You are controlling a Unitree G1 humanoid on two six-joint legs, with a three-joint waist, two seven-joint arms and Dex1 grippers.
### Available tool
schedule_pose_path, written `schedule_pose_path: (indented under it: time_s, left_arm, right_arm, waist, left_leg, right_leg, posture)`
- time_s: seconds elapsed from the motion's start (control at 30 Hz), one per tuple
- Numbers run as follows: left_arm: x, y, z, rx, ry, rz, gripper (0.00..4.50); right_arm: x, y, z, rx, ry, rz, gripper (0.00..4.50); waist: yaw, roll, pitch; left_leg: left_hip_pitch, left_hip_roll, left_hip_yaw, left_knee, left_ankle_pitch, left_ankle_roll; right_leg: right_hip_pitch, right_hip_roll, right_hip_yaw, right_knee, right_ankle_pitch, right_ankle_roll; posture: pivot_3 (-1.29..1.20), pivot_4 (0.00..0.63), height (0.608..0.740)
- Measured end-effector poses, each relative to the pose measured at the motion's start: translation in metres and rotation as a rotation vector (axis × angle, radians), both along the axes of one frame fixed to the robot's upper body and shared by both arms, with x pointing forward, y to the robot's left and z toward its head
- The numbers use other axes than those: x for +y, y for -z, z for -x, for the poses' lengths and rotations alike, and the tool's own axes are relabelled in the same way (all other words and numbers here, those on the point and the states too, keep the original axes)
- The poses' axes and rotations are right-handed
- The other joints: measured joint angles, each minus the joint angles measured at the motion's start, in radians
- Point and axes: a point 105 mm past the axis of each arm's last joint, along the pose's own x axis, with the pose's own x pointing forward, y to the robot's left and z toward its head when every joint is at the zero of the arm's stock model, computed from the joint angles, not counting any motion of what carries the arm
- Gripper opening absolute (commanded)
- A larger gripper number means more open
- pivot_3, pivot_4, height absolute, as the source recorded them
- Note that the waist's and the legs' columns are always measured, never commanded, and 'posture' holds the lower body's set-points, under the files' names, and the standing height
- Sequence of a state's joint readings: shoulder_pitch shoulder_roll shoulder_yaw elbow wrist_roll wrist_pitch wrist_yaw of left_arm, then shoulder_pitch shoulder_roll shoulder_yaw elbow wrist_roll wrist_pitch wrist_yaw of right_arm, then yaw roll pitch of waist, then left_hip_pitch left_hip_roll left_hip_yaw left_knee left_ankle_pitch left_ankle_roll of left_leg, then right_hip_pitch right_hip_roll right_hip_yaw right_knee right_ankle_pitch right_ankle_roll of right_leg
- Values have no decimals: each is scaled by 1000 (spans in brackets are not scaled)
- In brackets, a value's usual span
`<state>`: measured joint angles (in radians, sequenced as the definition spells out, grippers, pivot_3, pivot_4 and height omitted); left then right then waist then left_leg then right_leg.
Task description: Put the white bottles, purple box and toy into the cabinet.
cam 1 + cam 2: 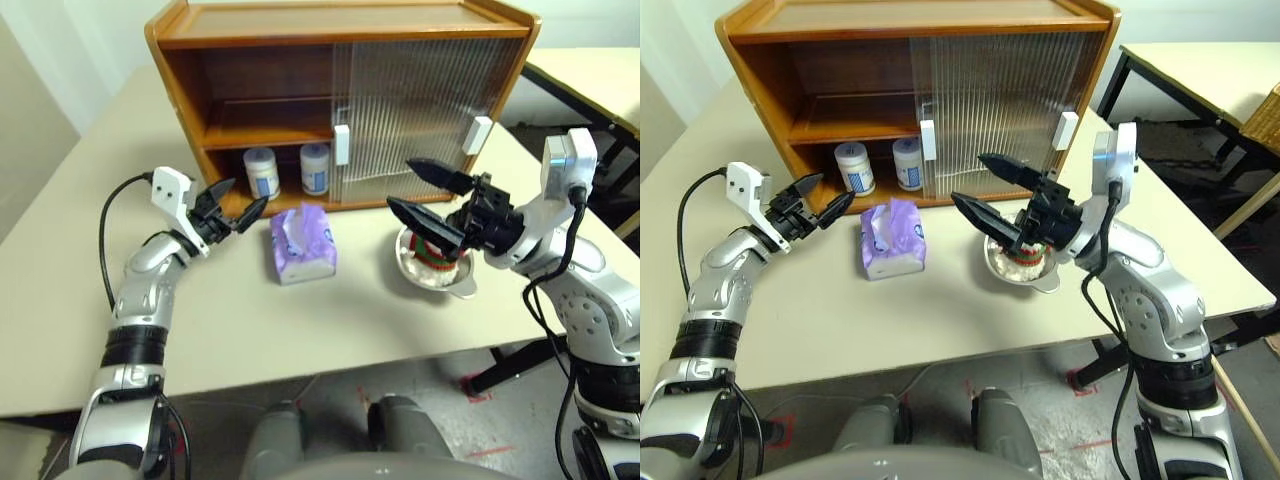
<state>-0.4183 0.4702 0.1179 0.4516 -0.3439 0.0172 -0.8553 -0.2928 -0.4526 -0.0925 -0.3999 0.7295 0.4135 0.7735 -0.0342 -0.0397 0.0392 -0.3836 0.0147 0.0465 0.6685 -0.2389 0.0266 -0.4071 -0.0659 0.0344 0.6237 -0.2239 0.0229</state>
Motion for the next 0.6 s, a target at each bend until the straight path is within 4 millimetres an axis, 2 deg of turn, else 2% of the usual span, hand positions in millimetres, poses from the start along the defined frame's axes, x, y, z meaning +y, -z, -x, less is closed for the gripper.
schedule_pose_path:
  time_s: [0.1,0.2,0.37,0.6]
  left_arm:
    - [-10,14,4,59,109,-13,4472]
    - [-17,16,2,61,181,-50,4472]
    - [-19,21,-3,70,220,-92,4472]
    - [-25,40,-7,127,258,-164,4472]
  right_arm:
    - [0,0,0,-1,-1,0,4500]
    - [0,0,0,-1,0,0,4500]
    - [-1,0,-1,2,7,0,4500]
    - [-1,-2,1,-5,18,0,4500]
  waist:
    - [-1,0,0]
    - [-2,0,0]
    - [-5,0,0]
    - [-5,0,0]
  left_leg:
    - [-1,0,0,0,0,0]
    - [-1,0,-1,0,0,0]
    - [-1,1,-1,-1,0,0]
    - [-1,0,-1,-1,0,0]
  right_leg:
    - [-1,0,0,0,0,0]
    - [-1,0,0,0,0,0]
    - [-1,0,0,0,-1,0]
    - [-1,-1,0,0,-1,1]
  posture:
    - [-34,0,740]
    - [-44,0,740]
    - [-61,0,740]
    - [-74,0,740]
